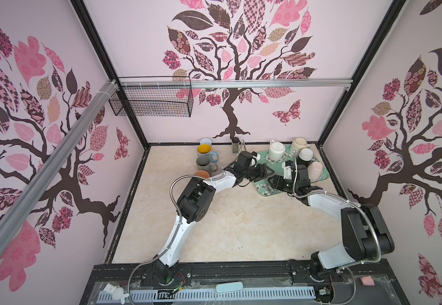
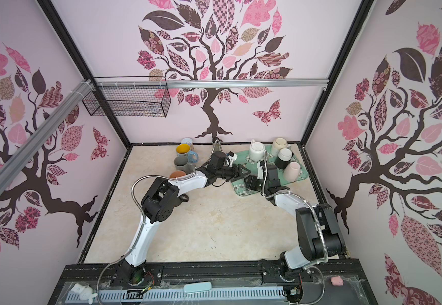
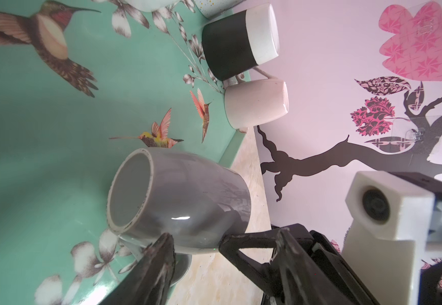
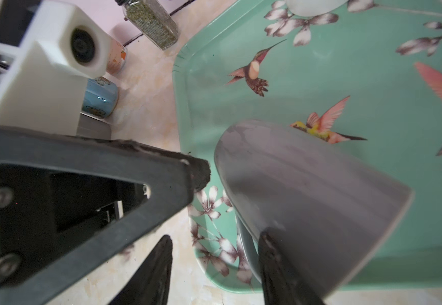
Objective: Turn the mug right side up
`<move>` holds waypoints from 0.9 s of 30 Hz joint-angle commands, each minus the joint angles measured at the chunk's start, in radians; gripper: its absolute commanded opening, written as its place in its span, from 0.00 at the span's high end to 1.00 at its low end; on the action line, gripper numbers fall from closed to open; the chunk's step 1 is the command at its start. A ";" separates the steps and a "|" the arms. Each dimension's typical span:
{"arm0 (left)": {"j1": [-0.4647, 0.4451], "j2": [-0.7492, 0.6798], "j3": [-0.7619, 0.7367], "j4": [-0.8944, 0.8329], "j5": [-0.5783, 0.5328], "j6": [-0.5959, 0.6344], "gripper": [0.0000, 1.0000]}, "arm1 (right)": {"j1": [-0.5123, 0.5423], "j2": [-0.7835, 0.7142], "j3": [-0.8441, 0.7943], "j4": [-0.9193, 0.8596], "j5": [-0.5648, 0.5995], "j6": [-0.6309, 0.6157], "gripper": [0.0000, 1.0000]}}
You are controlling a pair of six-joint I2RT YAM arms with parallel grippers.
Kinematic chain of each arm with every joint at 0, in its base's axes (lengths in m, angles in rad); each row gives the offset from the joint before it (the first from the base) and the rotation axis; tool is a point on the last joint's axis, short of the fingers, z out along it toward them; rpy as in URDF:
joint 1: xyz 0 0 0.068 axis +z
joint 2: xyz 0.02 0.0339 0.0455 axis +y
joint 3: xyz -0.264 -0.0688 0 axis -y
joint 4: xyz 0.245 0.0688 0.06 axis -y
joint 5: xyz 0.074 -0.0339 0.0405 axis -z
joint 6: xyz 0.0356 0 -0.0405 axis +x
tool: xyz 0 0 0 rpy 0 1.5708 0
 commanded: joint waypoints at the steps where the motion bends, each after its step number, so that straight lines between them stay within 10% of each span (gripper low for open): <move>1: 0.009 -0.082 -0.049 0.001 -0.020 0.035 0.36 | 0.001 -0.025 0.107 -0.184 0.056 -0.069 0.47; 9: 0.068 -0.144 -0.124 -0.086 -0.047 0.068 0.36 | 0.190 0.100 0.323 -0.494 0.315 -0.250 0.53; 27: 0.138 -0.256 -0.292 -0.135 -0.061 0.141 0.36 | 0.258 0.406 0.533 -0.680 0.482 -0.223 0.57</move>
